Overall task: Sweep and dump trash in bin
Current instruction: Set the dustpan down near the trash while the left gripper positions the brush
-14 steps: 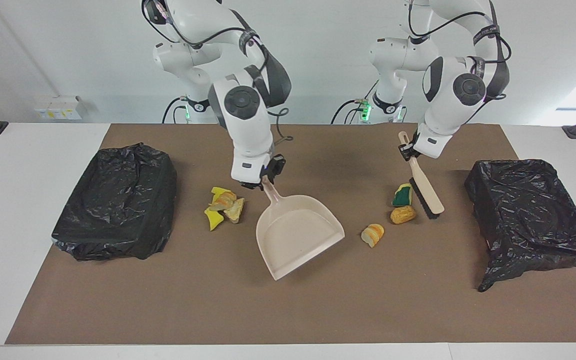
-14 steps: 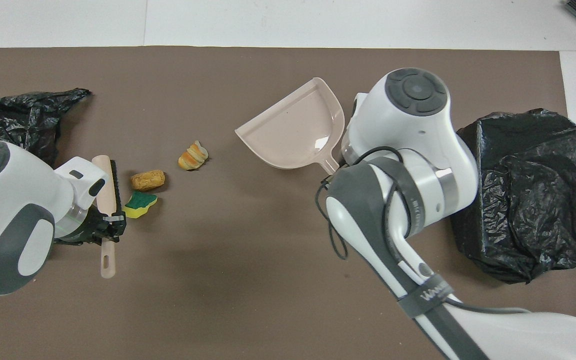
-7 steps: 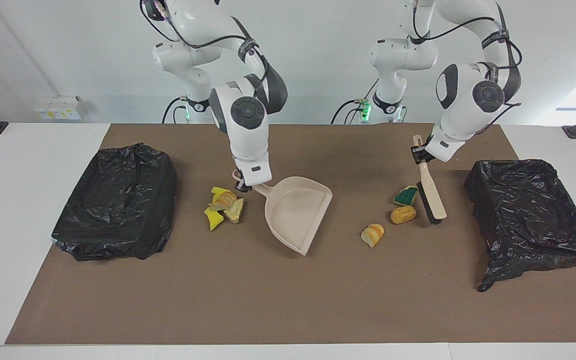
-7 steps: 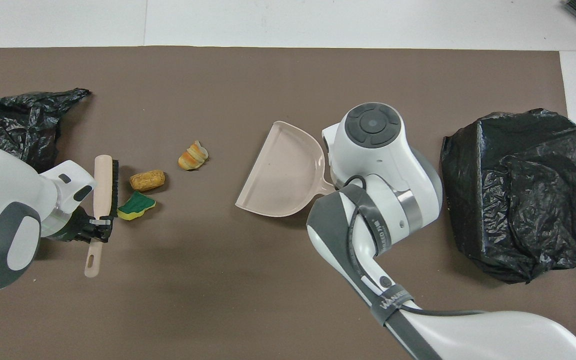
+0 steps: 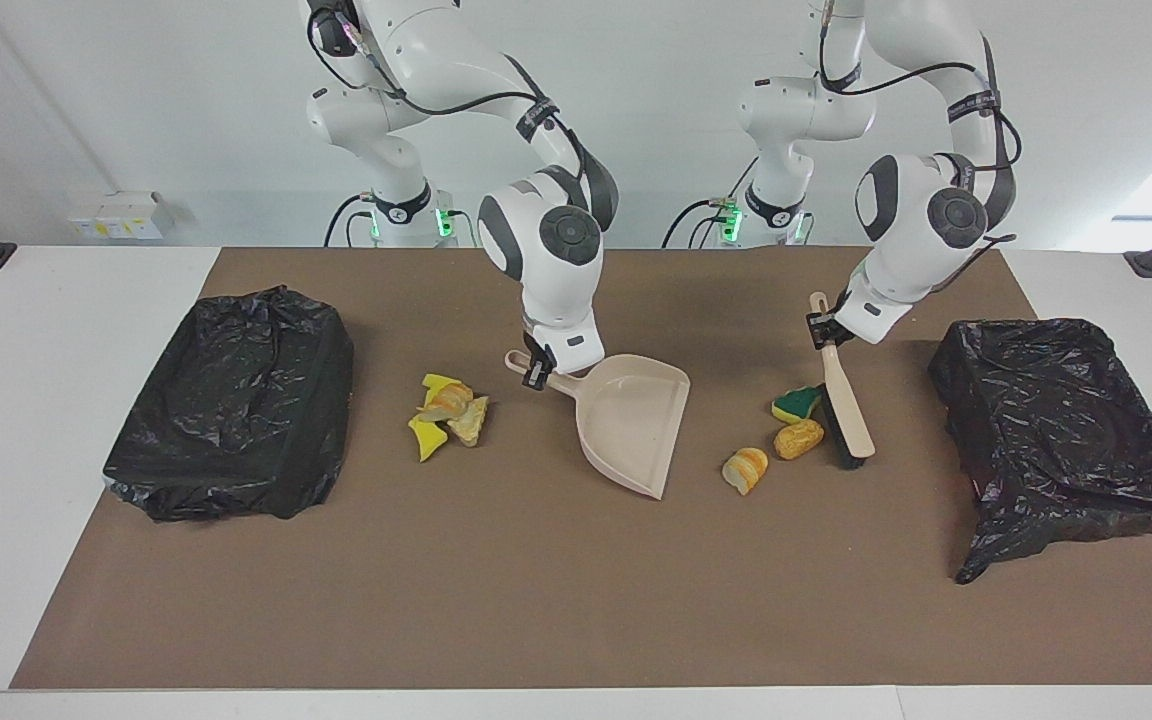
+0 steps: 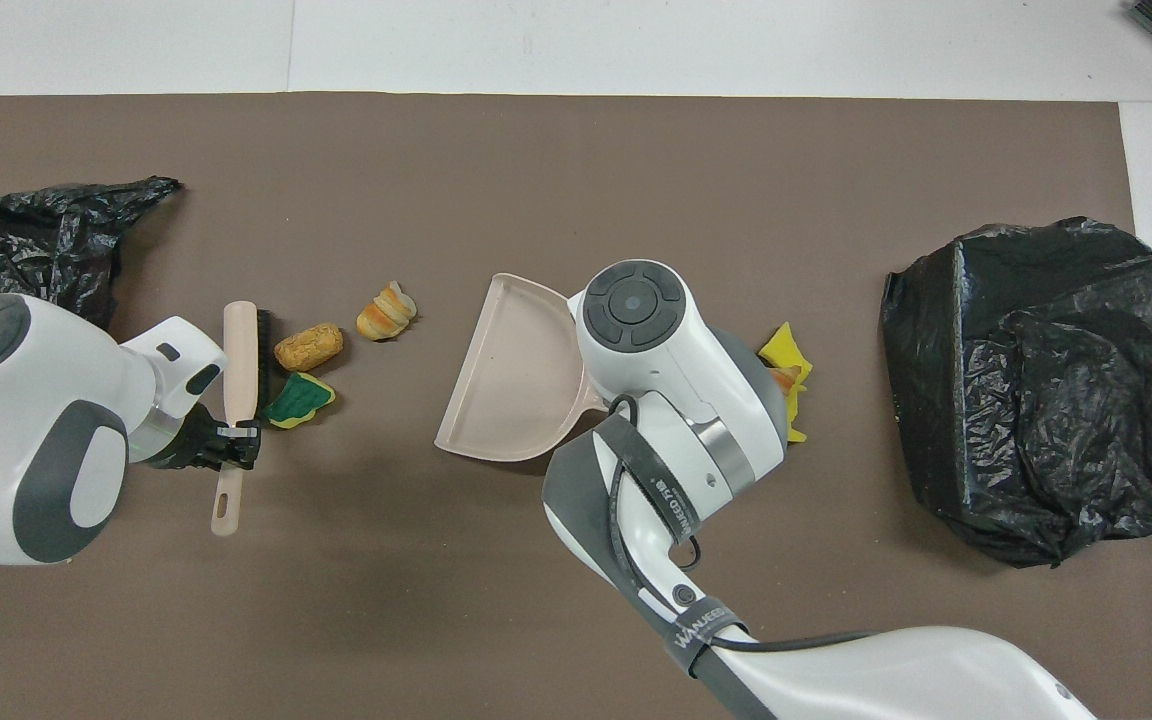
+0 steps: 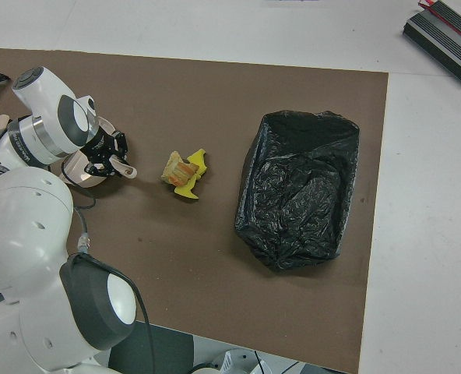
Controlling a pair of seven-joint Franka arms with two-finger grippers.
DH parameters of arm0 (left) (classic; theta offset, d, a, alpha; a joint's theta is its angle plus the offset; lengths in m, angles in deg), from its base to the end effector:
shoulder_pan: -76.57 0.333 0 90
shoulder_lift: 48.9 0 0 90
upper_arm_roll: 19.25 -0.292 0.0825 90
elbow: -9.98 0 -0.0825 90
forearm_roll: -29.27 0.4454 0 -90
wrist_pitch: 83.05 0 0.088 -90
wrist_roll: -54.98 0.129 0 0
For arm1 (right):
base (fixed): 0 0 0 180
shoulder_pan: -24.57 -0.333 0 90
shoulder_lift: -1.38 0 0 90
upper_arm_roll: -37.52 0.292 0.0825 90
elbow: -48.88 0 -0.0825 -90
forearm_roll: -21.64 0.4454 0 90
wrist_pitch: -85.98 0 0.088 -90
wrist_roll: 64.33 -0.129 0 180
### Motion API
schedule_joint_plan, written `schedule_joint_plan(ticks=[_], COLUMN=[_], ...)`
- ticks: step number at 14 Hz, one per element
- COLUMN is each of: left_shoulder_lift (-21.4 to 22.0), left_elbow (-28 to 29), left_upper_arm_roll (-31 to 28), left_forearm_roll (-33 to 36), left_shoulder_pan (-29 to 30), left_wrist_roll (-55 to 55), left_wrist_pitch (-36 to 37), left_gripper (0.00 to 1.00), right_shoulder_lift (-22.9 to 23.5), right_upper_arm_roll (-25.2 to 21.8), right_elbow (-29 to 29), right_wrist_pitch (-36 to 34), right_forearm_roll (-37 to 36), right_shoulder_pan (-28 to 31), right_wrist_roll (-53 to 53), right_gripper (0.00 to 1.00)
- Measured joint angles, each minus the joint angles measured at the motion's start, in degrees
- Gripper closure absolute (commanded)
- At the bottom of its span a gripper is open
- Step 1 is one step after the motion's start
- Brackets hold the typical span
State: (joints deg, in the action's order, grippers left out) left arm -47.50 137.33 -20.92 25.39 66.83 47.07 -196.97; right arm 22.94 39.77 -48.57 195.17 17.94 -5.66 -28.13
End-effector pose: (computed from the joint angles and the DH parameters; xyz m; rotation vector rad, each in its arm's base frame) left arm 0.5375 -0.0819 0.2879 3.0934 0.0481 -0.3357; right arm 0.5761 0.3582 0.2885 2.5306 1.7755 -0.2670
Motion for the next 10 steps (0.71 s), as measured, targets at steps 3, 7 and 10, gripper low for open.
schedule_joint_plan(ticks=[3,7,10], left_shoulder_lift=[-0.49,-0.54,-0.49], left_elbow=[0.0,-0.03,-0.18], left_upper_arm_roll=[0.24,0.67,0.86], left_forearm_roll=[-1.9,-5.94,-9.92], left_shoulder_pan=[-4.73,-11.77,-18.4], left_wrist_roll=[-2.95,-4.7,-8.46], left_wrist_pitch=[-0.55,-0.96,-1.19], left_gripper=[1.0,1.0,1.0], right_shoulder_lift=[-0.07,-0.07,-0.07], right_upper_arm_roll=[0.01,-0.06,-0.05], right_elbow=[0.0,0.3,0.36], right_wrist_pitch=[-0.18,-0.16,-0.17], right_forearm_roll=[0.0,0.0,0.0], right_shoulder_pan=[-0.98,-0.94,-0.95], right_wrist_roll=[-2.58,-4.85,-5.65], right_gripper=[1.0,1.0,1.0])
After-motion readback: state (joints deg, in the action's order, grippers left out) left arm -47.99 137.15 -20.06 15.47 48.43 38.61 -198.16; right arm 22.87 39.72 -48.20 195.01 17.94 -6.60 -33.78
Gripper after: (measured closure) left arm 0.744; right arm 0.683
